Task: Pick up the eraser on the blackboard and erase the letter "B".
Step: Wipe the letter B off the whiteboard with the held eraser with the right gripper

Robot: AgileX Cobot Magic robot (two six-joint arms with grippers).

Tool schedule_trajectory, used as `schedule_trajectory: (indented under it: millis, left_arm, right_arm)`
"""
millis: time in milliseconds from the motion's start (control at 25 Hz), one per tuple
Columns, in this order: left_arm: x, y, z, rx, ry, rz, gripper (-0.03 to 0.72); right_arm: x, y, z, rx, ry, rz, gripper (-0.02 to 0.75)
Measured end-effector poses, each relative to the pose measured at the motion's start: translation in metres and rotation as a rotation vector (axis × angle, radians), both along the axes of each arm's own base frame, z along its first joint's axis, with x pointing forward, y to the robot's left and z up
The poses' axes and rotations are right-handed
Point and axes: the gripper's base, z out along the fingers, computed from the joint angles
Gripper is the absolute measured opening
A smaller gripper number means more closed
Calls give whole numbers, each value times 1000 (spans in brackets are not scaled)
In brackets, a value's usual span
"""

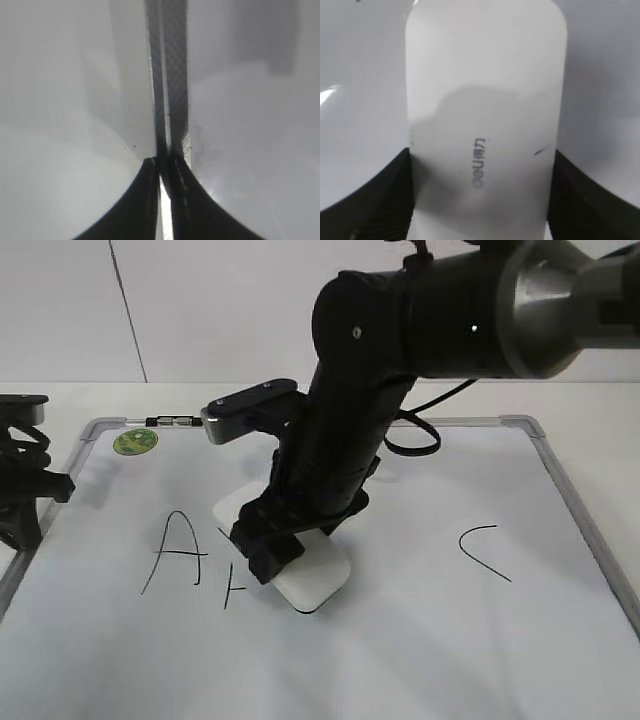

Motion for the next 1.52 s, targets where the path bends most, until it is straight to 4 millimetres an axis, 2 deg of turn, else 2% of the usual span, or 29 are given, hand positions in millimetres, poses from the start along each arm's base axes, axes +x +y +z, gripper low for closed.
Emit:
schedule_trajectory:
  millis: [360,760,1120,1360,1520]
  left_arm:
    - [0,0,0,0,2,0,27]
    - [0,0,0,0,2,0,27]
    - [0,0,0,0,2,0,28]
    - [0,0,0,0,4,0,28]
    - [0,0,0,0,4,0,28]
  right_arm:
    - [2,4,-40,-53,92,1,519]
    - [-1,9,-43,-67,103,21,519]
    - [-31,35,-42,-120,105,146,519]
    - [-30,32,-42,-204,62,54,519]
    - [-20,26,-38,-263,6,11,519]
